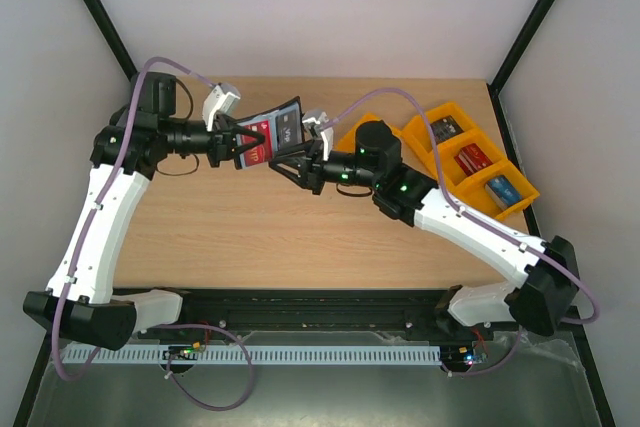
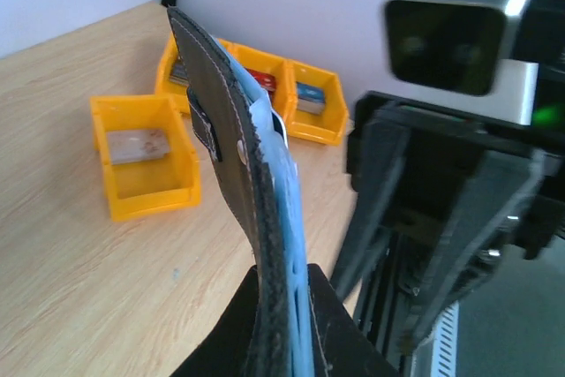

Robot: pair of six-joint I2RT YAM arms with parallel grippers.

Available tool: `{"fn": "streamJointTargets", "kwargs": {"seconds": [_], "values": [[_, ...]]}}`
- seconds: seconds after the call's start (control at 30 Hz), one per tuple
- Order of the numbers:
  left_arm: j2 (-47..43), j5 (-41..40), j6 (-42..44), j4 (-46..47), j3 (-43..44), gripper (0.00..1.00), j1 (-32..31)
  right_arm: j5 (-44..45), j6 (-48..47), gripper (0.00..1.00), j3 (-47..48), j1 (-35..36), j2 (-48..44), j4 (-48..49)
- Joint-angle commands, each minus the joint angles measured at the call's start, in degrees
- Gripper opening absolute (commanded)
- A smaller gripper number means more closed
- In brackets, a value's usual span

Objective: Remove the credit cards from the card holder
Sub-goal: Remove the credit card from the card holder.

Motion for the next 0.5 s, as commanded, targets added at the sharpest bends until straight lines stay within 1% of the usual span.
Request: {"fn": "streamJointTargets", "kwargs": {"seconds": [0.0,0.2,0.3,0.47], "values": [[-0.32,7.89,3.56,-2.95,2.27,0.02,0.08,-0.70,0.02,0.24,2.63,-0.35,1.20,4.85],[0.16,13.31,8.61,-6.72,3.71,0.02,0.06,-0.12,-0.61,0.20,2.08,-0.76,1.98,3.95],[0.08,14.35,12.06,-9.03,4.19,0.02,0.06,0.78,-1.42,0.19,1.68,-1.19,1.39,3.35],[-0.01,15.51,13.32,-10.06,4.20,0.02,0.06,2.88,-3.01,0.17,2.06,-2.22,0.29,0.52]]}}
